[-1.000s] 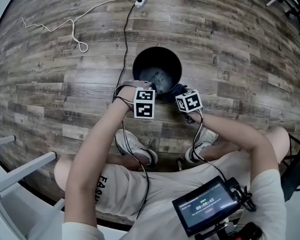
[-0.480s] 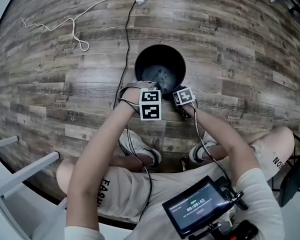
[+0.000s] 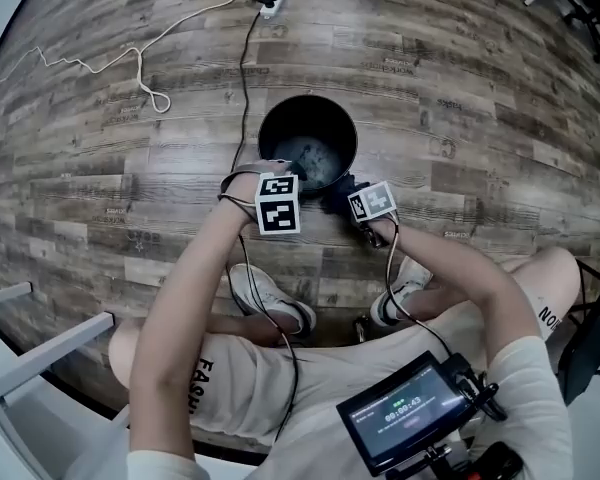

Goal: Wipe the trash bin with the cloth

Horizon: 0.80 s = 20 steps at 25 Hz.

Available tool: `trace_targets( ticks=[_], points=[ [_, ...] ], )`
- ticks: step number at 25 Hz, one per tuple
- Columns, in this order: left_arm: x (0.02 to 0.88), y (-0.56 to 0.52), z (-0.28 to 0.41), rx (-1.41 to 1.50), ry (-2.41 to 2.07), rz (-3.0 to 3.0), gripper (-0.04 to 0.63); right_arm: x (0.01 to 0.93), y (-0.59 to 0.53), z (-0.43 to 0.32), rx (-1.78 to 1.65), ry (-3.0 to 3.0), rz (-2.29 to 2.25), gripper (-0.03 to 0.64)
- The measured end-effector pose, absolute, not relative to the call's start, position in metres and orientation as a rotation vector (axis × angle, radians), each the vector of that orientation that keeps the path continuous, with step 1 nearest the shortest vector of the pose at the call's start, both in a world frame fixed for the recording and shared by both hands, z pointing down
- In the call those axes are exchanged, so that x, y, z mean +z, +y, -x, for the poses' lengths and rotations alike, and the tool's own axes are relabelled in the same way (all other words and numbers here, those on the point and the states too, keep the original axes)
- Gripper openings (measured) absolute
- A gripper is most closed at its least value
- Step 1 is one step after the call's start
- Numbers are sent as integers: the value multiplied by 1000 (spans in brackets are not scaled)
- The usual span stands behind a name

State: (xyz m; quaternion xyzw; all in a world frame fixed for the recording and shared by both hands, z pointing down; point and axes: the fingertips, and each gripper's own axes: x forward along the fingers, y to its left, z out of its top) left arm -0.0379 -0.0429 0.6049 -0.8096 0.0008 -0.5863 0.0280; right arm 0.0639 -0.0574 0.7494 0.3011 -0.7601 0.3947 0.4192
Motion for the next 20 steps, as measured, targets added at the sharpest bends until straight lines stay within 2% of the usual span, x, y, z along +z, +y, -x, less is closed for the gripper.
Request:
trace_targets(
  ticks=[7, 11, 20],
  points=[
    [616, -57, 74, -1825, -21, 2221, 152, 662, -34, -75, 963, -2058, -723, 82],
    [623, -51, 72, -1842, -55, 2204, 100, 616, -31, -66, 1004, -2165, -735, 81],
    [622, -41, 58, -1821, -94, 2219, 77, 594, -38, -28, 940, -2258, -724, 81]
  ],
)
